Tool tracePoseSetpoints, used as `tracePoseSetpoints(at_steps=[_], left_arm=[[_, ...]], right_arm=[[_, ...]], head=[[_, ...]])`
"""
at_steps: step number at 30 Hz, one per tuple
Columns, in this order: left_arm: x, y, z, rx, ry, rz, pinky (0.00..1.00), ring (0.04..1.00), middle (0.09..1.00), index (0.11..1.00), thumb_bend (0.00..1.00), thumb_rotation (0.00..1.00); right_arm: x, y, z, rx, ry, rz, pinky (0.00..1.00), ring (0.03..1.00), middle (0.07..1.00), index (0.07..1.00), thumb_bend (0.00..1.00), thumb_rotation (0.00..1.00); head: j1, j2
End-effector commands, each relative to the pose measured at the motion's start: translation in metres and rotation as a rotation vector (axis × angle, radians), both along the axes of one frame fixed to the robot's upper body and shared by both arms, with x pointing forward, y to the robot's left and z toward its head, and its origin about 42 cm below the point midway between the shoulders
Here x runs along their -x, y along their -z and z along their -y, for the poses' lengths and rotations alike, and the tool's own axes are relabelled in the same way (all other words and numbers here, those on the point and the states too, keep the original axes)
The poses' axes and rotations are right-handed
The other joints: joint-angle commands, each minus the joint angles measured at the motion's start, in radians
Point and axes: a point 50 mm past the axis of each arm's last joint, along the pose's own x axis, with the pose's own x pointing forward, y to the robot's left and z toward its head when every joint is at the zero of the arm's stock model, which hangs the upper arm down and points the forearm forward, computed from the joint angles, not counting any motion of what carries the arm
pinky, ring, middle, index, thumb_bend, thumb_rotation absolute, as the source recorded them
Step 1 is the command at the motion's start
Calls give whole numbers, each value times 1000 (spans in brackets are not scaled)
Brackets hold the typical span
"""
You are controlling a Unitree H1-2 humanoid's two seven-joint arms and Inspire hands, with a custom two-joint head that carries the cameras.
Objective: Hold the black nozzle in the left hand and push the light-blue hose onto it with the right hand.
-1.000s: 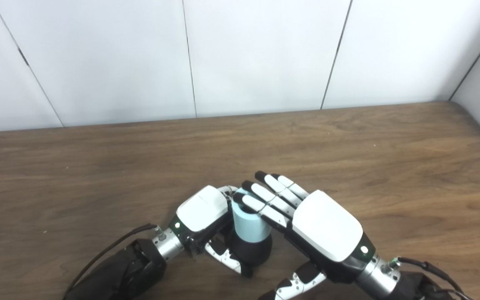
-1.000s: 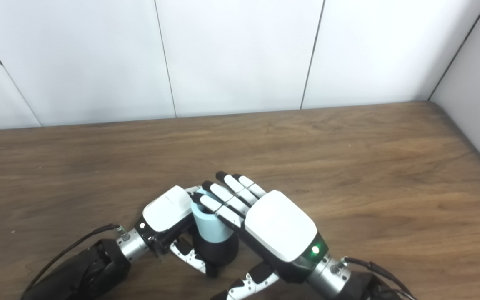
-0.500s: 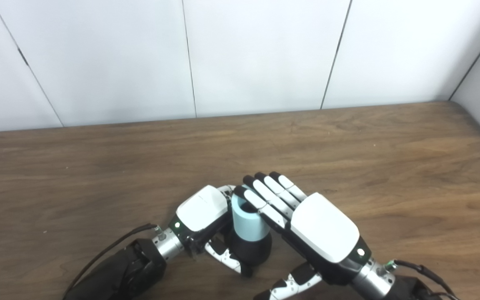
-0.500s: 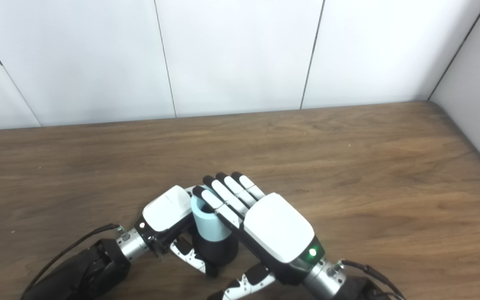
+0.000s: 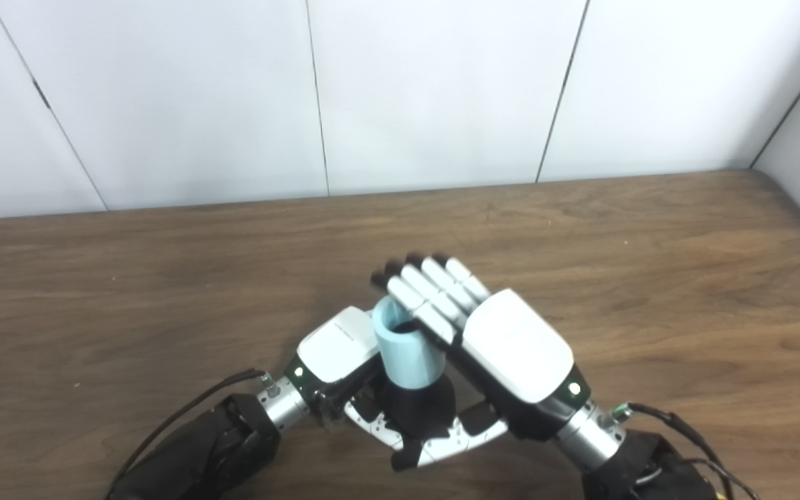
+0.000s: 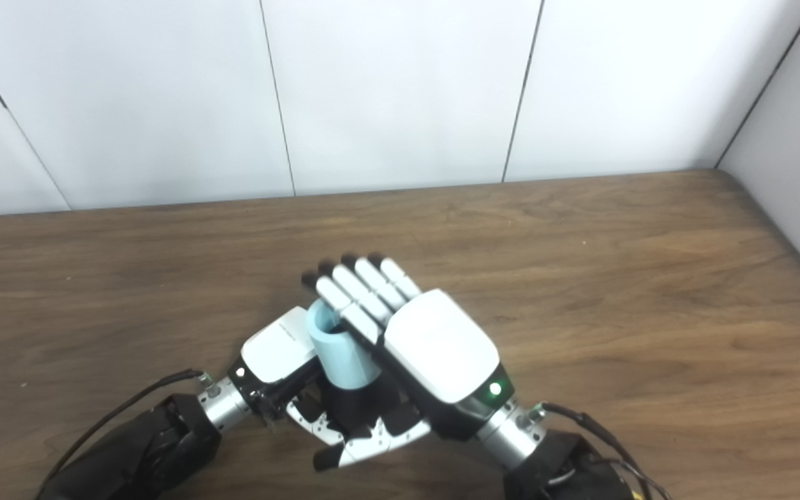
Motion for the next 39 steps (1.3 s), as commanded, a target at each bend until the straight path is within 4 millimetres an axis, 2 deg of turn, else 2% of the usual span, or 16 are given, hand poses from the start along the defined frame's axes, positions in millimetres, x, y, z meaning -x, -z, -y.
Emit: tracePoseSetpoints(at_steps=[1, 5, 13, 18, 20, 22, 25, 27, 28, 30, 31, 33, 35, 39], left_arm=[[36, 72, -22, -369, 10, -156, 782, 508, 444, 508, 521, 0], [36, 70, -22, -374, 12, -153, 787, 509, 430, 514, 520, 0], [35, 73, -25, -372, -2, -162, 794, 500, 433, 515, 521, 0], [35, 71, -24, -366, -2, -151, 783, 504, 428, 517, 520, 0], [35, 72, -24, -369, -6, -152, 785, 493, 425, 516, 520, 0], [34, 71, -23, -380, -7, -147, 792, 492, 429, 513, 521, 0], [33, 72, -24, -399, -6, -116, 788, 486, 430, 509, 522, 0], [32, 74, -24, -416, -3, -98, 783, 478, 430, 511, 521, 0], [31, 75, -25, -426, -2, -90, 784, 475, 447, 502, 522, 0], [31, 76, -25, -430, 1, -72, 774, 446, 460, 490, 522, 0], [30, 76, -25, -430, -1, -62, 762, 426, 462, 489, 522, 0], [31, 76, -26, -431, -7, -47, 746, 391, 460, 491, 523, 0], [31, 75, -25, -431, -10, -41, 745, 391, 457, 494, 522, 0], [31, 76, -27, -427, -21, -33, 748, 415, 459, 493, 523, 0]], right_arm=[[-2, -16, 0, -137, -31, 214, 990, 1000, 986, 970, 842, 891], [-4, -12, 3, -202, -49, 303, 971, 986, 949, 923, 770, 917], [-3, -1, 9, -234, -72, 359, 883, 925, 905, 894, 726, 929], [-1, -1, 22, -281, -53, 305, 950, 964, 961, 936, 762, 912], [-2, 1, 31, -378, -45, 204, 977, 993, 992, 984, 812, 939], [-8, 2, 37, -506, -44, 136, 972, 999, 999, 997, 862, 907], [-19, 1, 46, -714, 27, 68, 862, 944, 960, 955, 882, 948], [-22, 2, 54, -820, 35, 10, 849, 929, 943, 932, 813, 916], [-24, 5, 60, -866, 40, -18, 861, 932, 945, 924, 706, 886], [-27, 12, 73, -946, 72, -66, 820, 887, 904, 878, 541, 829], [-30, 17, 80, -985, 91, -92, 798, 865, 883, 853, 482, 794], [-35, 26, 89, -1056, 111, -148, 730, 818, 843, 821, 365, 663], [-40, 37, 96, -1117, 140, -207, 713, 806, 836, 818, 321, 594], [-50, 59, 109, -1164, 201, -282, 742, 820, 842, 836, 286, 488]], head=[[-2, 2], [-3, 2], [-5, 6], [-8, 3], [-8, 2], [-9, 0], [-11, -2], [-11, -3], [-12, -3], [-12, -3], [-12, -3], [-10, -2], [-10, -2], [-12, 0]])
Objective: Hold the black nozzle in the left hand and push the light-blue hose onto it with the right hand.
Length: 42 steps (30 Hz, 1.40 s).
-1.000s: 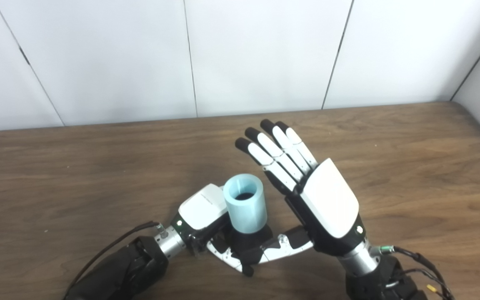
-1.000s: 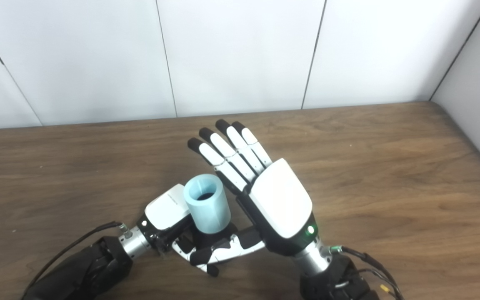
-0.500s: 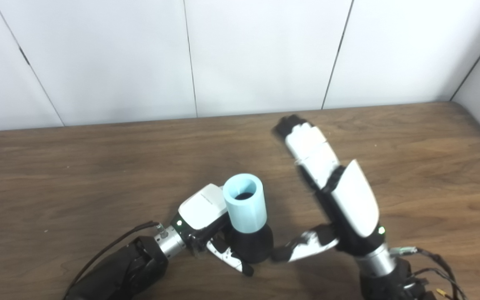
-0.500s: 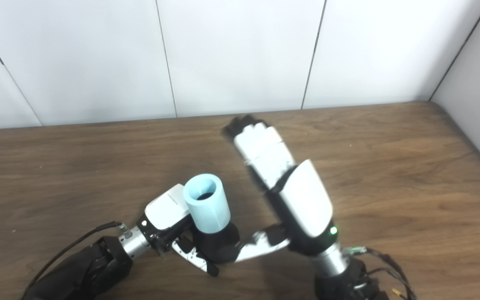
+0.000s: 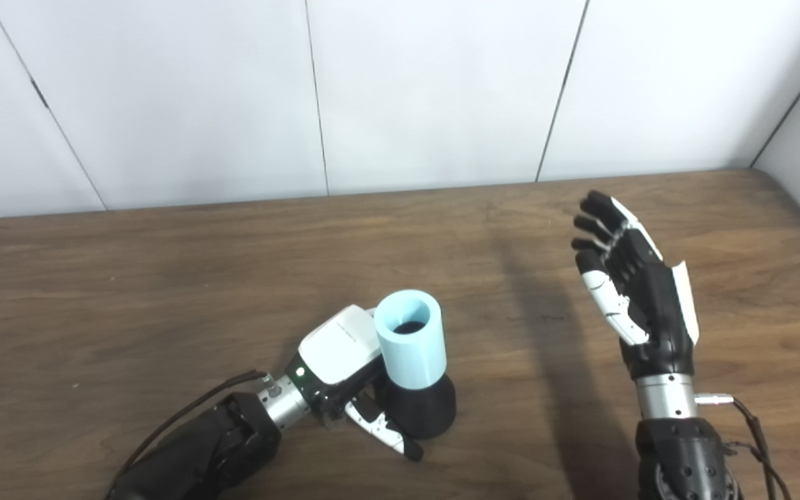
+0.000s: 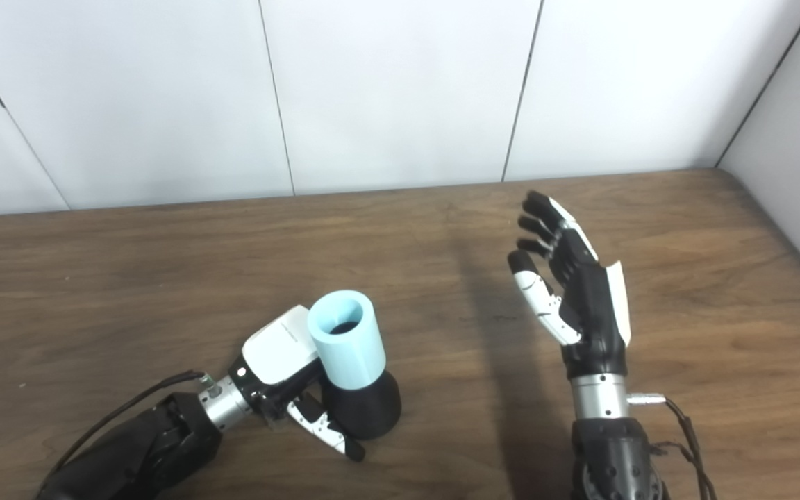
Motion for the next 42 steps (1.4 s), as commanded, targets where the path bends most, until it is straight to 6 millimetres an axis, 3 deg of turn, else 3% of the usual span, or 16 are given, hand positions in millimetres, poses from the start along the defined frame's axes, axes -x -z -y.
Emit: tracePoseSetpoints(at_steps=[1, 8, 15, 19, 23, 31, 39, 42], left_arm=[[32, 78, -29, -418, -51, -100, 755, 415, 460, 492, 523, 0], [30, 76, -30, -468, -76, -18, 793, 455, 439, 511, 513, 0], [30, 77, -34, -430, -143, 17, 806, 473, 402, 502, 500, 0], [29, 77, -36, -422, -184, 36, 814, 469, 389, 504, 498, 0], [29, 75, -37, -419, -213, 61, 810, 467, 387, 502, 497, 0], [27, 73, -39, -410, -256, 95, 806, 470, 381, 499, 497, 0], [27, 69, -40, -381, -297, 87, 815, 461, 418, 525, 501, 0], [26, 61, -40, -424, -348, 31, 885, 591, 498, 508, 520, 36]], right_arm=[[-11, -8, 6, -23, -11, 42, 753, 829, 849, 842, 283, 481], [-15, 6, 12, 69, 77, -31, 779, 851, 865, 839, 343, 574], [-17, 6, 15, 36, 72, -73, 820, 881, 888, 862, 312, 606], [-18, 7, 15, -34, 80, -99, 821, 880, 880, 851, 292, 519], [-18, 9, 14, -51, 93, -121, 811, 869, 869, 843, 257, 346], [-17, 15, 7, 27, 104, -137, 753, 836, 860, 827, 274, 373], [-18, 17, 4, 23, 95, -128, 761, 837, 852, 826, 251, 300], [-18, 18, 4, 23, 96, -129, 753, 830, 847, 821, 260, 325]], head=[[-1, 0], [0, -3], [-3, -2], [-3, -3], [-4, -4], [2, -4], [7, -8], [9, -10]])
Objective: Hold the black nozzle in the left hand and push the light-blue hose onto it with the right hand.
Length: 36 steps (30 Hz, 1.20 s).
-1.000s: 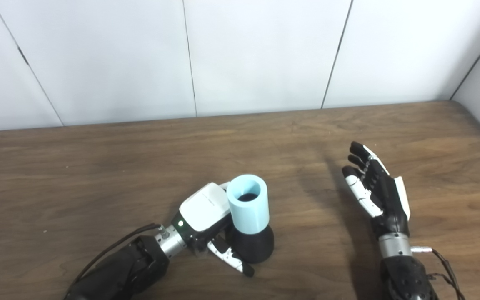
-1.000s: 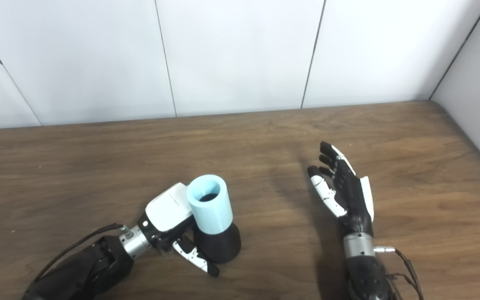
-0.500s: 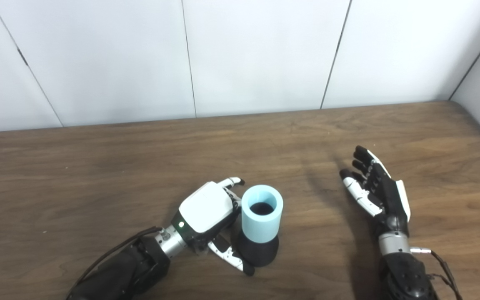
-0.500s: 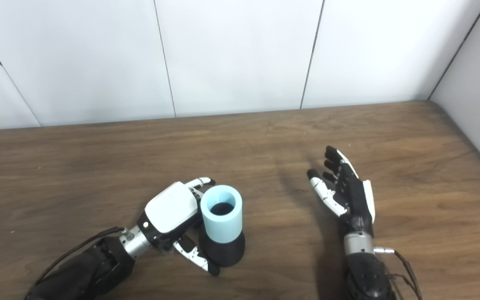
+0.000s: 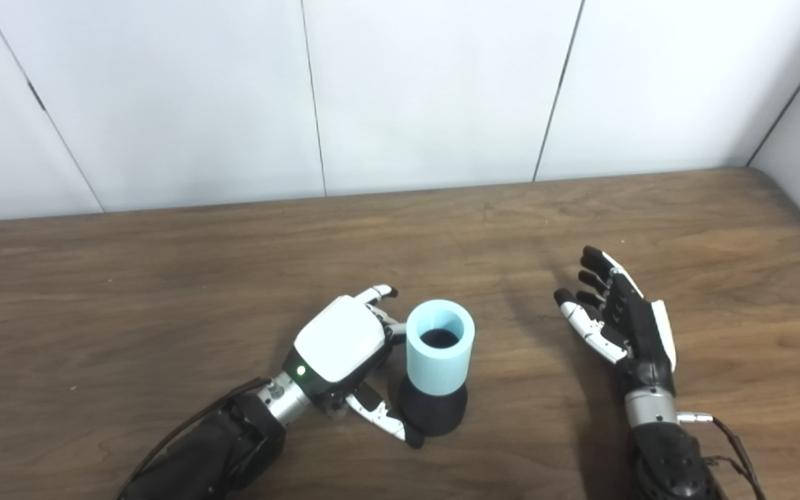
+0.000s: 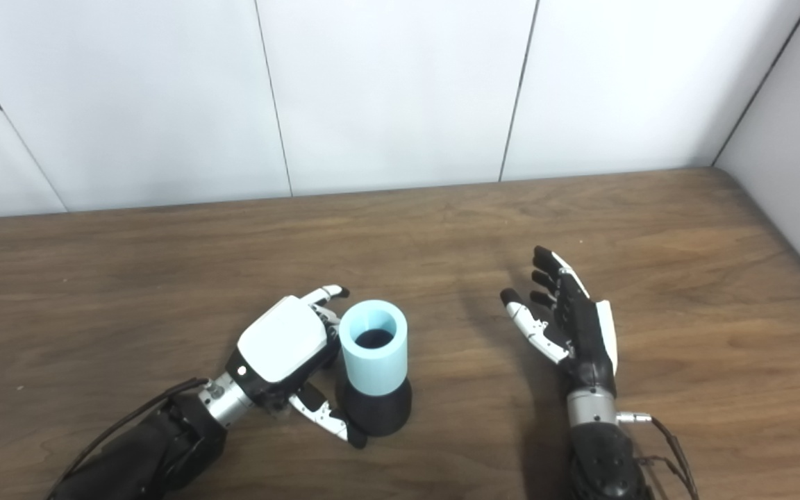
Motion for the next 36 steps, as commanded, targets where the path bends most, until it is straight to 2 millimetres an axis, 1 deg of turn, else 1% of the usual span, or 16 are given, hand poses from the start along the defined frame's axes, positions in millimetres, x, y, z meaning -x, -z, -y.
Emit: tracePoseSetpoints(at_steps=[1, 2, 4, 5, 7, 8, 11, 13, 14, 16, 20, 23, 25, 28, 32, 36], left_arm=[[26, 60, -40, -348, -231, -195, 896, 623, 536, 549, 752, 118], [25, 55, -41, -365, -255, -217, 902, 654, 582, 593, 900, 189], [24, 43, -44, -418, -306, -247, 898, 681, 635, 642, 975, 261], [25, 36, -45, -446, -329, -258, 873, 692, 668, 659, 991, 293], [27, 21, -50, -511, -380, -266, 850, 713, 706, 682, 999, 335], [29, 14, -54, -546, -412, -275, 824, 725, 727, 721, 1000, 352], [36, 0, -68, -615, -477, -307, 858, 773, 781, 800, 1000, 357], [41, -4, -78, -635, -508, -318, 832, 772, 792, 825, 1000, 349], [43, -7, -83, -635, -523, -322, 827, 780, 796, 829, 1000, 347], [47, -12, -91, -642, -546, -329, 809, 764, 784, 825, 1000, 342], [57, -21, -109, -648, -591, -368, 815, 757, 779, 830, 1000, 351], [65, -30, -122, -644, -631, -421, 889, 835, 819, 858, 1000, 332], [71, -34, -130, -655, -650, -444, 906, 851, 834, 864, 1000, 328], [79, -35, -144, -656, -686, -464, 918, 844, 836, 848, 1000, 318], [87, -39, -162, -662, -731, -459, 890, 816, 814, 848, 1000, 307], [89, -44, -174, -660, -803, -474, 944, 846, 828, 853, 1000, 302]], right_arm=[[-9, -22, -2, 27, -9, 123, 756, 832, 849, 823, 261, 332], [-10, -21, -2, 30, -6, 123, 759, 833, 849, 823, 261, 338], [-10, -21, -3, 35, -5, 118, 756, 830, 846, 821, 266, 350], [-11, -21, -3, 39, -6, 117, 765, 836, 850, 826, 251, 318], [-12, -20, -2, 49, -7, 120, 774, 841, 853, 829, 240, 273], [-13, -19, -2, 57, -5, 124, 767, 835, 848, 825, 241, 266], [-16, -18, -1, 61, -3, 124, 743, 820, 834, 809, 254, 310], [-17, -17, 0, 62, -7, 123, 760, 831, 848, 818, 246, 319], [-17, -17, 1, 65, -6, 120, 770, 838, 854, 824, 239, 317], [-17, -16, 2, 67, -6, 118, 764, 835, 850, 822, 258, 393], [-18, -16, 3, 66, -11, 122, 772, 840, 854, 827, 250, 367], [-18, -16, 4, 71, -9, 123, 770, 837, 850, 821, 254, 369], [-19, -16, 4, 71, -10, 125, 758, 827, 842, 813, 263, 394], [-19, -15, 6, 74, -13, 127, 769, 835, 849, 821, 251, 360], [-20, -15, 7, 85, -17, 124, 756, 829, 843, 816, 261, 419], [-21, -15, 8, 81, -16, 121, 766, 835, 851, 823, 250, 360]], head=[[0, -1], [-1, -2], [3, -4], [4, -5], [11, -10], [13, -11], [18, -17], [22, -20], [24, -22], [28, -23], [36, -22], [43, -23], [47, -23], [52, -24], [56, -27], [59, -28]])
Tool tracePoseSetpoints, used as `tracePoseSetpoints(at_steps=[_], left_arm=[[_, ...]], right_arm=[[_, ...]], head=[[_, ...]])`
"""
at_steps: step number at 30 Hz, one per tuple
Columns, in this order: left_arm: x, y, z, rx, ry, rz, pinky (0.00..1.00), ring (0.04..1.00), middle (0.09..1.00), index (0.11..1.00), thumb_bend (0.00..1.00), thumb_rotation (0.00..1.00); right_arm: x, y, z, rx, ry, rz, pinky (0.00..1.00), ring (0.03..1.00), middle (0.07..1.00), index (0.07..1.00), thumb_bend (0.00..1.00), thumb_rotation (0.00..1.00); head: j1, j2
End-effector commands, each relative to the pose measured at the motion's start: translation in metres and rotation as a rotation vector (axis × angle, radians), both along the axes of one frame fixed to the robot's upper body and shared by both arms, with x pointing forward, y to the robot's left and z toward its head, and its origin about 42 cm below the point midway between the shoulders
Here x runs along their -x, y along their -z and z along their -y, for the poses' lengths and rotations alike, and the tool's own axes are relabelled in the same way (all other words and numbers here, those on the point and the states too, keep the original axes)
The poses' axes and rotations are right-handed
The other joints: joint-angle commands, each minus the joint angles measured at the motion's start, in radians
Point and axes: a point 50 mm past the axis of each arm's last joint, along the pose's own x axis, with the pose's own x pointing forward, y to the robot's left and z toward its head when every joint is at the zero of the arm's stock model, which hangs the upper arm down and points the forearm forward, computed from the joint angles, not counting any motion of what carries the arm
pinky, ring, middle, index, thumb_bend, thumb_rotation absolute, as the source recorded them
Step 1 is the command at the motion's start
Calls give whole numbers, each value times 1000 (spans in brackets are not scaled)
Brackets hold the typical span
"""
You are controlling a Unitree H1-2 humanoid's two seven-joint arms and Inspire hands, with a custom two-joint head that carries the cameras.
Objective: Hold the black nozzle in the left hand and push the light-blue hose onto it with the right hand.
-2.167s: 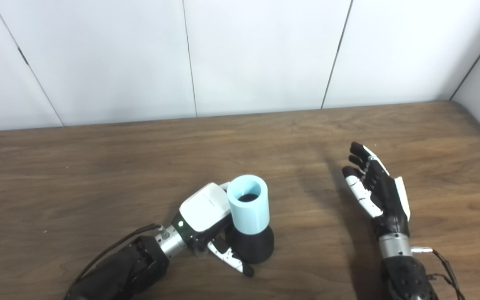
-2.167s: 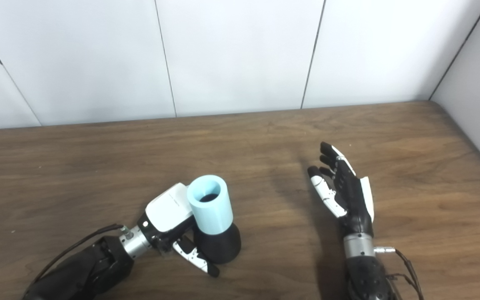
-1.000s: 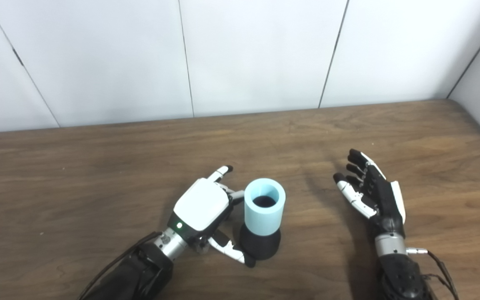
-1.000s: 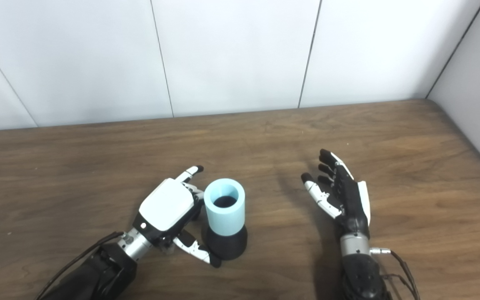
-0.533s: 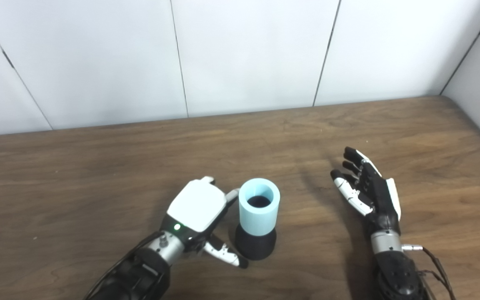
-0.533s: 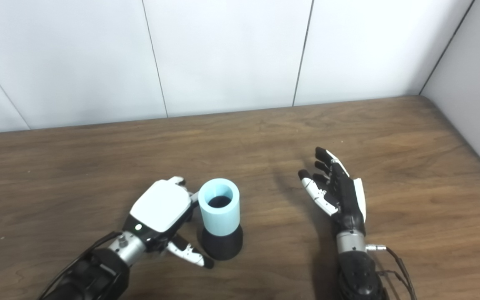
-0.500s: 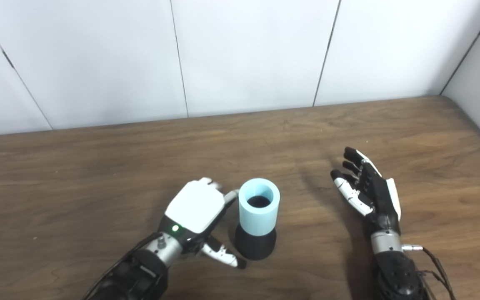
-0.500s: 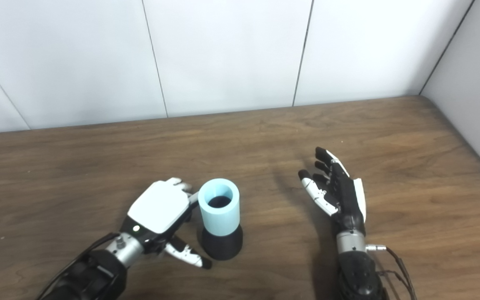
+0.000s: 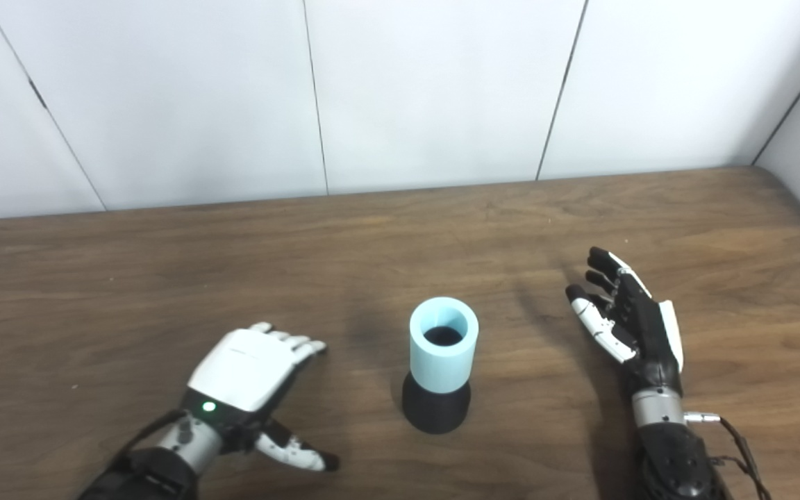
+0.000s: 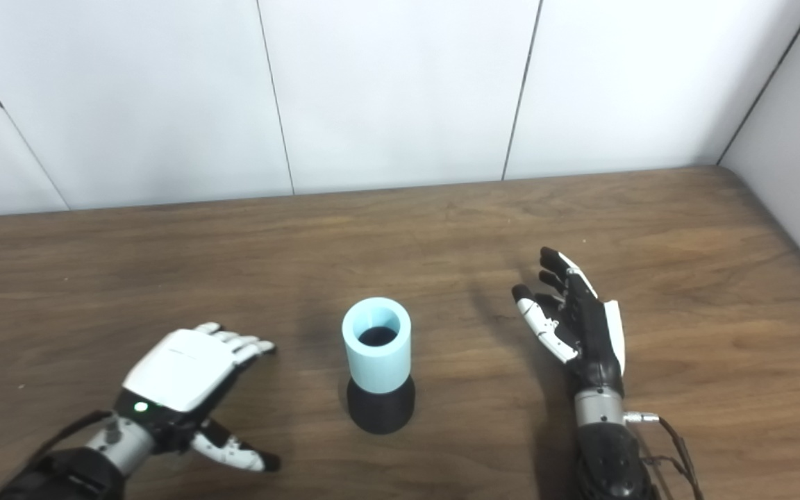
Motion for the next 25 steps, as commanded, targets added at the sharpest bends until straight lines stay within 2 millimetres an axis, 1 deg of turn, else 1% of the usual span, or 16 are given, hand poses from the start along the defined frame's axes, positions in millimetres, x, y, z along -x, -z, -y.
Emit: tracePoseSetpoints(at_steps=[1, 4, 6, 7, 10, 11, 12, 13, 14, 16, 17, 20, 22, 23, 24, 25], left_arm=[[11, 30, -78, -291, -312, -212, 920, 837, 824, 852, 1000, 287], [10, 29, -87, -315, -361, -225, 914, 830, 827, 866, 1000, 293], [10, 26, -91, -302, -390, -226, 928, 824, 795, 807, 1000, 313], [10, 25, -93, -284, -408, -219, 927, 819, 785, 798, 1000, 322], [10, 19, -99, -142, -474, -168, 900, 779, 732, 745, 1000, 342], [10, 15, -101, -30, -503, -132, 869, 768, 748, 763, 979, 379], [11, 13, -102, 47, -524, -108, 837, 770, 763, 776, 896, 403], [13, 12, -104, 131, -531, -64, 817, 772, 772, 783, 844, 418], [14, 12, -104, 181, -533, -34, 755, 760, 771, 777, 791, 394], [16, 13, -104, 272, -530, 23, 691, 751, 772, 777, 728, 383], [17, 14, -104, 314, -535, 40, 693, 773, 794, 799, 676, 413], [18, 14, -101, 430, -553, 67, 725, 833, 849, 840, 550, 450], [18, 15, -100, 526, -564, 57, 723, 839, 854, 841, 481, 433], [16, 16, -100, 601, -574, 44, 728, 836, 853, 843, 408, 381], [15, 18, -100, 653, -580, 34, 727, 829, 850, 839, 372, 325], [14, 21, -100, 708, -590, 28, 726, 825, 849, 837, 353, 295]], right_arm=[[-9, -20, 8, 46, 1, 106, 765, 835, 851, 823, 247, 354], [-9, -20, 9, 50, 2, 106, 768, 836, 852, 823, 243, 345], [-9, -19, 10, 51, 0, 103, 775, 840, 856, 827, 238, 331], [-9, -19, 10, 50, -1, 102, 777, 841, 857, 828, 237, 321], [-10, -19, 13, 61, -7, 104, 753, 825, 844, 819, 245, 366], [-10, -19, 14, 64, -9, 103, 755, 827, 845, 820, 232, 309], [-10, -18, 15, 66, -10, 102, 754, 827, 845, 816, 236, 336], [-11, -18, 16, 63, -11, 102, 753, 826, 844, 814, 238, 359], [-11, -18, 17, 61, -12, 101, 759, 830, 848, 819, 230, 330], [-12, -16, 19, 54, -13, 103, 765, 834, 850, 822, 227, 294], [-13, -15, 20, 49, -18, 101, 763, 833, 848, 820, 236, 313], [-13, -13, 23, 58, -52, 85, 802, 863, 878, 852, 241, 375], [-14, -12, 24, 89, -70, 76, 820, 882, 897, 870, 230, 346], [-14, -9, 24, 106, -77, 70, 825, 882, 894, 870, 227, 259], [-16, -7, 25, 116, -80, 65, 824, 881, 892, 871, 225, 197], [-17, -4, 25, 109, -81, 57, 824, 881, 891, 872, 224, 162]], head=[[0, 0], [4, -1], [8, -2], [13, -3], [25, -6], [28, -7], [29, -7], [32, -8], [34, -10], [37, -13], [39, -16], [52, -24], [65, -27], [70, -32], [75, -37], [78, -38]])
